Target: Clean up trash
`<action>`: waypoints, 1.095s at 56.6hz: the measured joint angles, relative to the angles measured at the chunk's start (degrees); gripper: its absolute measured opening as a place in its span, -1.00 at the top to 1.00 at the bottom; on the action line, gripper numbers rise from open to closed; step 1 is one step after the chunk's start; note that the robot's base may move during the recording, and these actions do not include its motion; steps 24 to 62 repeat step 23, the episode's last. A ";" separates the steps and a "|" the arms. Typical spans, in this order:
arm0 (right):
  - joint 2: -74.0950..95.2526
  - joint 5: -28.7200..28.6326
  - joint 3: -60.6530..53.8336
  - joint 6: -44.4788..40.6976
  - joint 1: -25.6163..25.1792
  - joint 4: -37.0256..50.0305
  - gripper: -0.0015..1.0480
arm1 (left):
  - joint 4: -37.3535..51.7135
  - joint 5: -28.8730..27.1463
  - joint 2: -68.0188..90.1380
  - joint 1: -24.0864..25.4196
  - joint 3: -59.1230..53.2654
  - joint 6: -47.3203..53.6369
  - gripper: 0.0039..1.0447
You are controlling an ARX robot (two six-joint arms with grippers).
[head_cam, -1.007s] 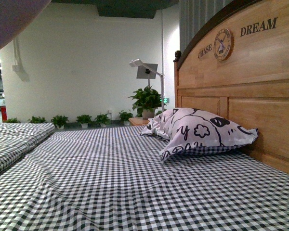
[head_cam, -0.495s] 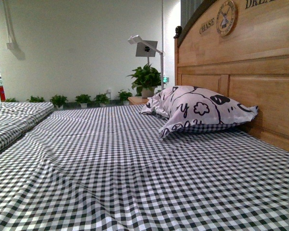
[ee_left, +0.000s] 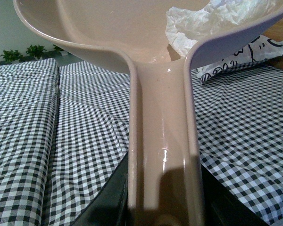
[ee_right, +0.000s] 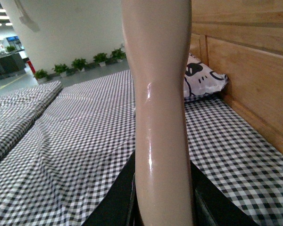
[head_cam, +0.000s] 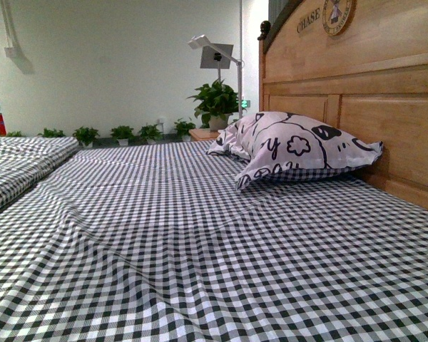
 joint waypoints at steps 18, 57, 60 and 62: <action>0.00 0.00 0.00 -0.02 0.00 0.00 0.62 | 0.00 0.02 0.00 0.00 0.00 0.00 0.50; 0.00 0.00 0.00 -0.02 0.00 0.00 0.62 | 0.00 0.00 0.00 0.00 0.00 0.00 0.50; 0.00 0.00 0.00 -0.02 0.00 0.00 0.62 | 0.00 0.00 0.00 0.00 0.00 0.00 0.50; 0.00 0.00 0.00 -0.02 0.00 0.00 0.62 | 0.00 0.00 0.00 0.00 0.00 0.00 0.50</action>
